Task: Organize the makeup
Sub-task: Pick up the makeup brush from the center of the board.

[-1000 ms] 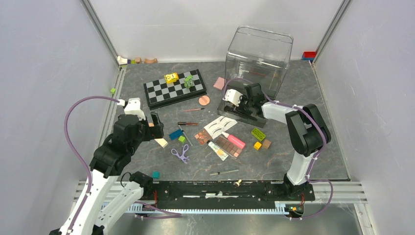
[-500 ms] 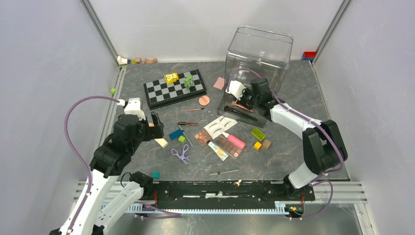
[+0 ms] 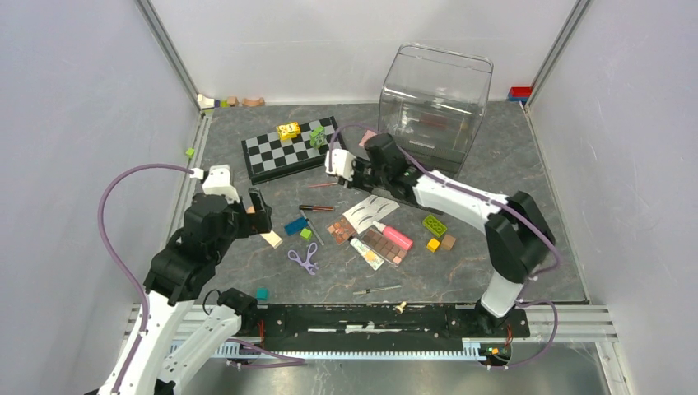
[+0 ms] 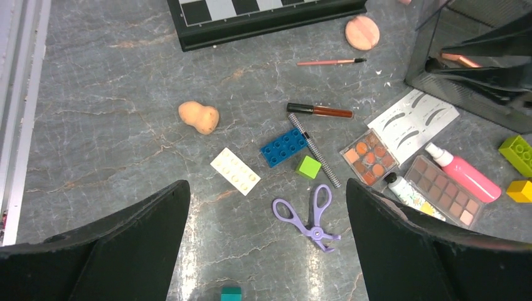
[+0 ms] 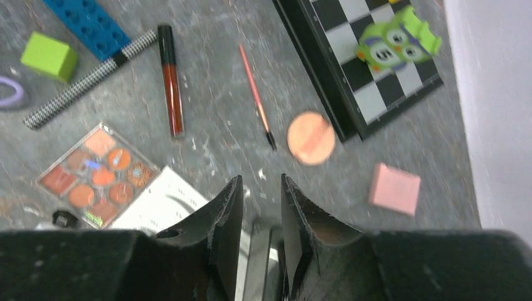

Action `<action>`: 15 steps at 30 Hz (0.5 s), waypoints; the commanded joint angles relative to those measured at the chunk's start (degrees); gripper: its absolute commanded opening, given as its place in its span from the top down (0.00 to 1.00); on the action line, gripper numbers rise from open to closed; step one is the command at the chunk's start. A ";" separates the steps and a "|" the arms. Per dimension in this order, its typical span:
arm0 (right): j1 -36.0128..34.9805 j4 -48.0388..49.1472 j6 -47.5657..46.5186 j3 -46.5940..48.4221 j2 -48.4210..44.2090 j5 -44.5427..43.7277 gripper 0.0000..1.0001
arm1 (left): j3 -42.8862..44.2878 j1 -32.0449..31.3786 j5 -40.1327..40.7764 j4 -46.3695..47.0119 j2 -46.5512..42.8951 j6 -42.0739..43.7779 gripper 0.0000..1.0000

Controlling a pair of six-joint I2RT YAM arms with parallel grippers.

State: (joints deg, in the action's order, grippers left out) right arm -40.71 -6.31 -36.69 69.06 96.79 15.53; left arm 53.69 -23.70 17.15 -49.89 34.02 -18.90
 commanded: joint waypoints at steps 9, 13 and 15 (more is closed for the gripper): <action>-0.86 -7.82 2.99 24.88 23.67 8.24 0.62 | -0.32 0.28 1.29 1.70 -3.61 -0.20 0.00; -0.82 -7.39 3.75 29.10 28.36 10.17 0.62 | -0.39 0.29 0.83 1.61 -3.11 -0.23 0.00; -0.86 -6.62 3.95 29.99 29.81 11.34 0.61 | -0.43 0.32 1.29 1.64 -3.20 -0.25 0.00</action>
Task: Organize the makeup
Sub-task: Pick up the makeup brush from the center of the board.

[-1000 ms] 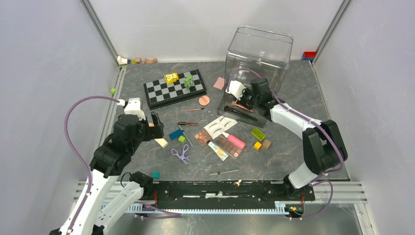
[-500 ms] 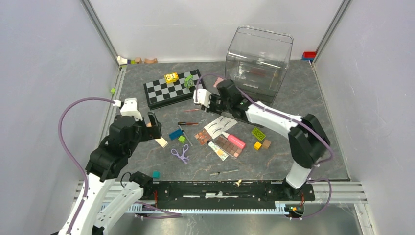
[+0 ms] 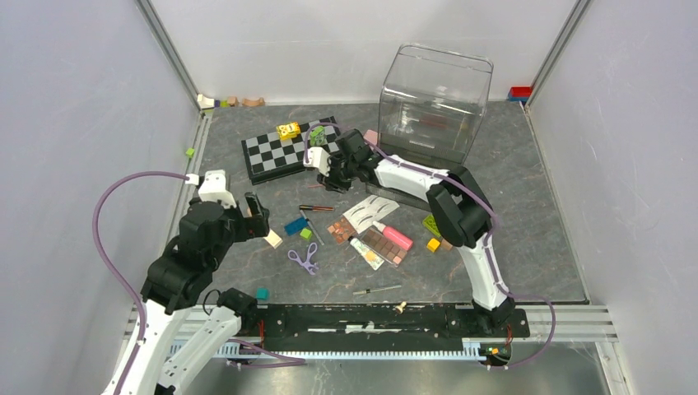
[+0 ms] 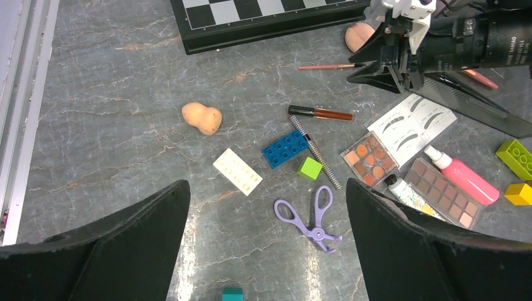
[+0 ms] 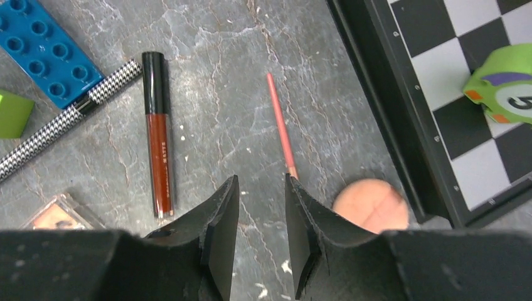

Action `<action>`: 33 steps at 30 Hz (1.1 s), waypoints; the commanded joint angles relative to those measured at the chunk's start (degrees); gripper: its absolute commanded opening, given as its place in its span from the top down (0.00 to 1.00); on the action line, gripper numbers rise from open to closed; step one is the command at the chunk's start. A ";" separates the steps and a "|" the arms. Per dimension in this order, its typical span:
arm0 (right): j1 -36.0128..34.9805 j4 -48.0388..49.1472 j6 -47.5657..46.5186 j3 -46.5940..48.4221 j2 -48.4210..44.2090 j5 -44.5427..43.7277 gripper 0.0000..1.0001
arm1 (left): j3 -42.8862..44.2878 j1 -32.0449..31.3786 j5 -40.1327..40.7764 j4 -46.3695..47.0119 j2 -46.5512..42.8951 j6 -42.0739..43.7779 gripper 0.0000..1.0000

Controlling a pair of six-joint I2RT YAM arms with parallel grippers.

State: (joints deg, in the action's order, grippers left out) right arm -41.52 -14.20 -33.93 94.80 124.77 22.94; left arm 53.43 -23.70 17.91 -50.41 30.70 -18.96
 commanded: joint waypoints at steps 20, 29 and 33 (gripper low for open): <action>1.31 2.42 9.98 12.43 13.29 5.54 0.52 | -0.26 0.27 1.07 2.16 1.33 -0.21 0.00; 2.06 -3.26 9.41 6.11 10.58 3.51 0.51 | -0.21 0.32 1.00 2.11 1.74 -0.20 0.00; 2.06 -7.08 10.24 5.38 10.24 2.31 0.53 | -0.25 0.29 1.10 2.16 1.77 -0.20 0.00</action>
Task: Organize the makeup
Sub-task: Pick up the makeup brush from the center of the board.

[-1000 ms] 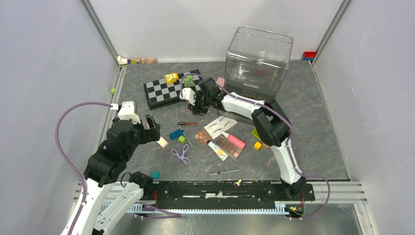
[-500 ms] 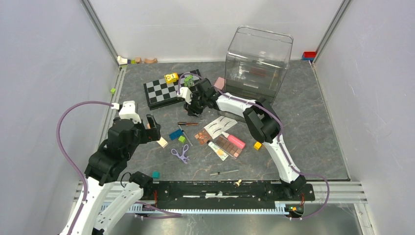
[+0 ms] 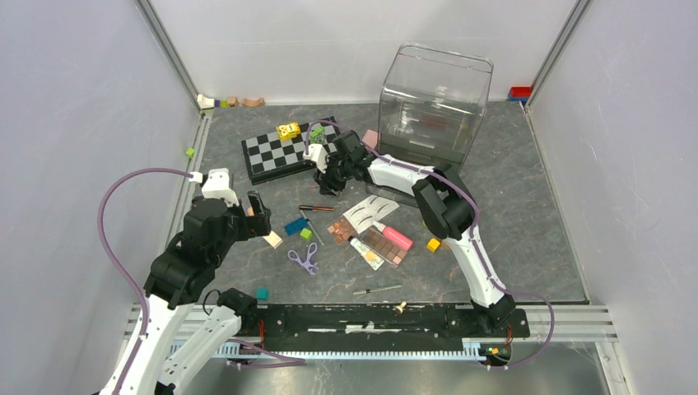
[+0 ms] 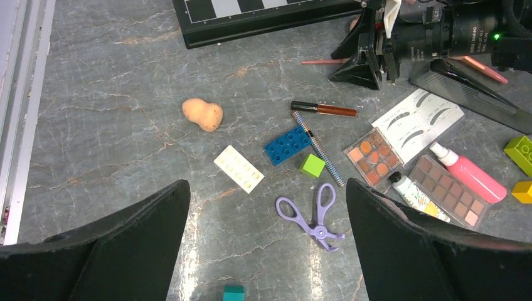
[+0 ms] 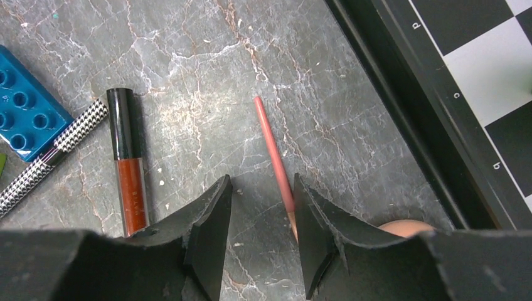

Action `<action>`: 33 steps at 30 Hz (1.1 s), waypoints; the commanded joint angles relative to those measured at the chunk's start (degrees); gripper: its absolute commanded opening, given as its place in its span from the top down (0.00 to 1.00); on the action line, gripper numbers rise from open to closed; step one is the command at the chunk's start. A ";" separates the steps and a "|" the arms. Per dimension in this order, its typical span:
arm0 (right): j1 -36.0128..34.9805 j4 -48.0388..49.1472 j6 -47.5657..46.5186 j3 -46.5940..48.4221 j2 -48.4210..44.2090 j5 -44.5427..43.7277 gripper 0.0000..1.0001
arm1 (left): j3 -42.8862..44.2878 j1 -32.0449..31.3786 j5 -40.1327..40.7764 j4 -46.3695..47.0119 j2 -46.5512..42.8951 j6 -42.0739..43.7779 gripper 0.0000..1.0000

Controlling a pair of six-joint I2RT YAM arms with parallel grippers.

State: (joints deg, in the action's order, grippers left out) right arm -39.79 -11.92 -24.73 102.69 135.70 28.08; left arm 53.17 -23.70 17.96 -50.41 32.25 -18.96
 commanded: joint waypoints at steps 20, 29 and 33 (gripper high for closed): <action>-0.17 1.90 10.23 -25.23 -15.54 -6.55 1.00 | -0.05 0.25 0.77 2.21 -0.41 -0.16 0.00; -2.50 5.71 7.86 -29.12 -24.89 -9.73 1.00 | -0.08 0.28 0.91 2.24 -0.68 -0.22 0.00; -3.82 9.36 9.89 -29.06 -28.25 -9.90 1.00 | 0.00 0.25 0.85 2.16 -0.54 -0.24 0.00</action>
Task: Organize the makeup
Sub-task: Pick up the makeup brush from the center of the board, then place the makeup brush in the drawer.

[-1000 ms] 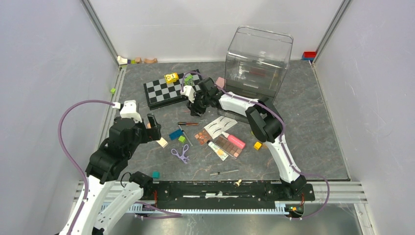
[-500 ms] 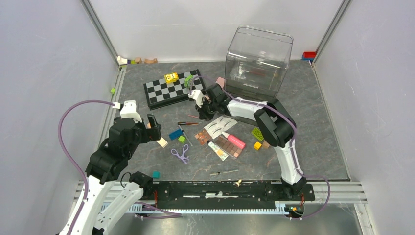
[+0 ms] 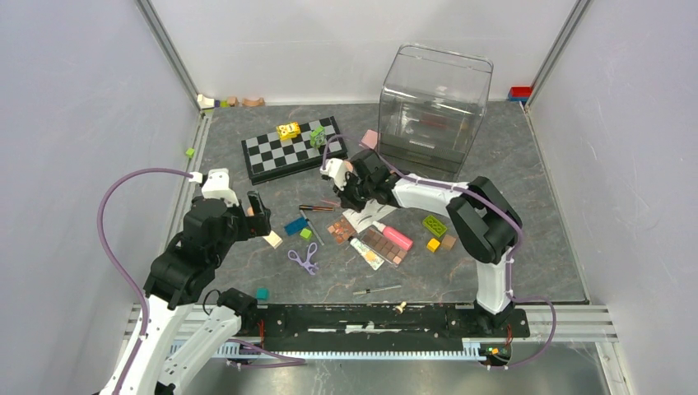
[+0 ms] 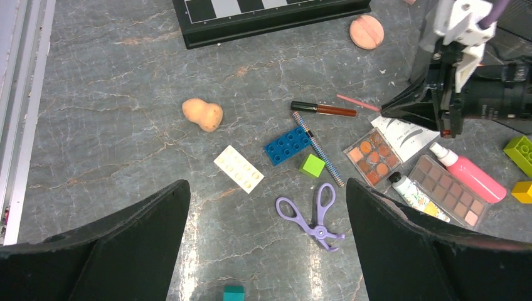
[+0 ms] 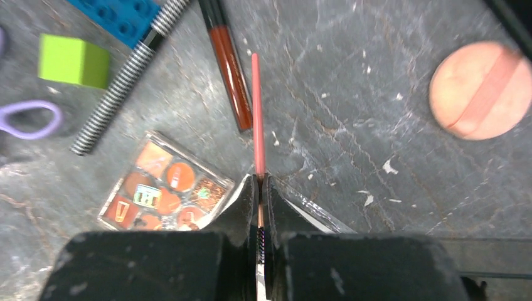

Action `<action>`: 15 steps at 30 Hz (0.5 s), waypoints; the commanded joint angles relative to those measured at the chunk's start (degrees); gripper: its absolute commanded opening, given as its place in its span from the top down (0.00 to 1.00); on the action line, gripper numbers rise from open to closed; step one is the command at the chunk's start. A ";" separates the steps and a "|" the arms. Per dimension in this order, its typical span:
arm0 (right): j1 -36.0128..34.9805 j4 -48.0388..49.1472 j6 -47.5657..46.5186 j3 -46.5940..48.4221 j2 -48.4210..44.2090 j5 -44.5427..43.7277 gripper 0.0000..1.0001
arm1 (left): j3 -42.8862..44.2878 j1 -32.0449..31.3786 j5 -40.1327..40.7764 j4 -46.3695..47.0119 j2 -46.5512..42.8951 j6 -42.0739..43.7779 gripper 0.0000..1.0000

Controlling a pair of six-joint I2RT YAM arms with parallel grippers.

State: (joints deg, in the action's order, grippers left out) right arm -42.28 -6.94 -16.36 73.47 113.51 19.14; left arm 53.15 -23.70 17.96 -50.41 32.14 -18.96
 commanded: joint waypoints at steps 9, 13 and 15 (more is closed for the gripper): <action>-1.93 3.02 -3.33 -0.49 -11.07 -8.72 1.00 | -0.06 0.25 1.30 2.16 -0.83 -0.33 0.00; 0.52 0.57 -9.15 -4.03 -14.39 -9.97 1.00 | -0.06 0.25 0.86 2.23 -0.29 -0.29 0.00; 2.96 -1.05 -10.64 -5.35 -15.90 -8.60 1.00 | 0.04 0.32 0.69 2.25 -0.23 -0.16 0.00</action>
State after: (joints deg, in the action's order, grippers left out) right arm -43.11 -4.91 -21.52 70.67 101.97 11.68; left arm 53.06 -23.70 17.98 -50.41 31.73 -18.96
